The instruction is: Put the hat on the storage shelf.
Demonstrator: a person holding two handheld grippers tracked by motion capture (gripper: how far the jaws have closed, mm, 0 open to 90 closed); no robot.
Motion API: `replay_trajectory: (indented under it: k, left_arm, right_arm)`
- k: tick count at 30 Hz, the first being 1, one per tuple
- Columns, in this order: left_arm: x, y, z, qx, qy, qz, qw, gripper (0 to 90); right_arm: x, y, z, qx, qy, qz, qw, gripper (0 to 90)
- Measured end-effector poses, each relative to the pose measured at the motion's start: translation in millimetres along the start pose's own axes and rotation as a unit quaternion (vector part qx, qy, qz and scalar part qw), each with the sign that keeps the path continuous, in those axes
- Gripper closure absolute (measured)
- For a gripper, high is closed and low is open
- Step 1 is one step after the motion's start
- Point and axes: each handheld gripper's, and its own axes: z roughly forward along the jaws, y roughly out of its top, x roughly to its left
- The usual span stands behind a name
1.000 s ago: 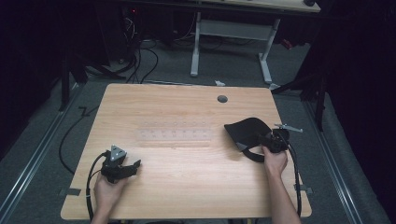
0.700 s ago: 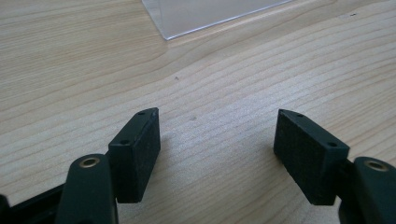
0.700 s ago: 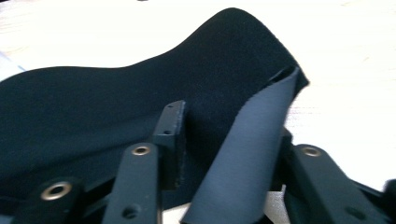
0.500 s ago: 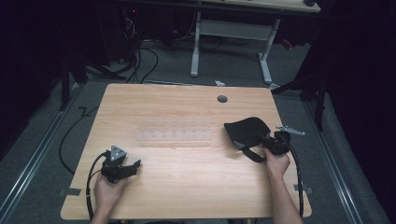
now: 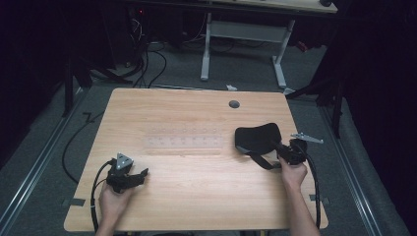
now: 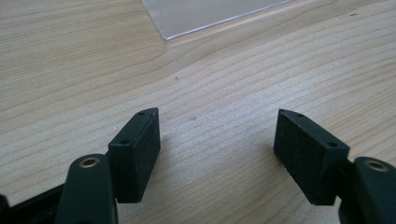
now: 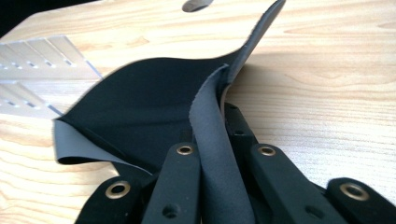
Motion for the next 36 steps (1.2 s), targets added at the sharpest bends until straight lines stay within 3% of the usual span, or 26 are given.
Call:
replay_trajectory:
  k: [11,21,36]
  left_arm:
    - [0.0,0.0,0.0,0.000,0.000,0.000,1.0000,31.8]
    - [0.0,0.0,-0.1,0.001,0.000,0.001,1.0000,31.7]
    - [-0.1,0.1,0.0,0.002,-0.001,0.001,1.0000,31.1]
  right_arm:
    - [12.2,1.4,-21.4,-0.013,0.000,-0.006,0.9999,86.7]
    - [20.0,-6.6,-42.0,-0.016,-0.004,-0.015,0.9998,86.6]
    - [37.7,-20.5,-75.0,-0.023,0.008,-0.018,0.9995,86.6]
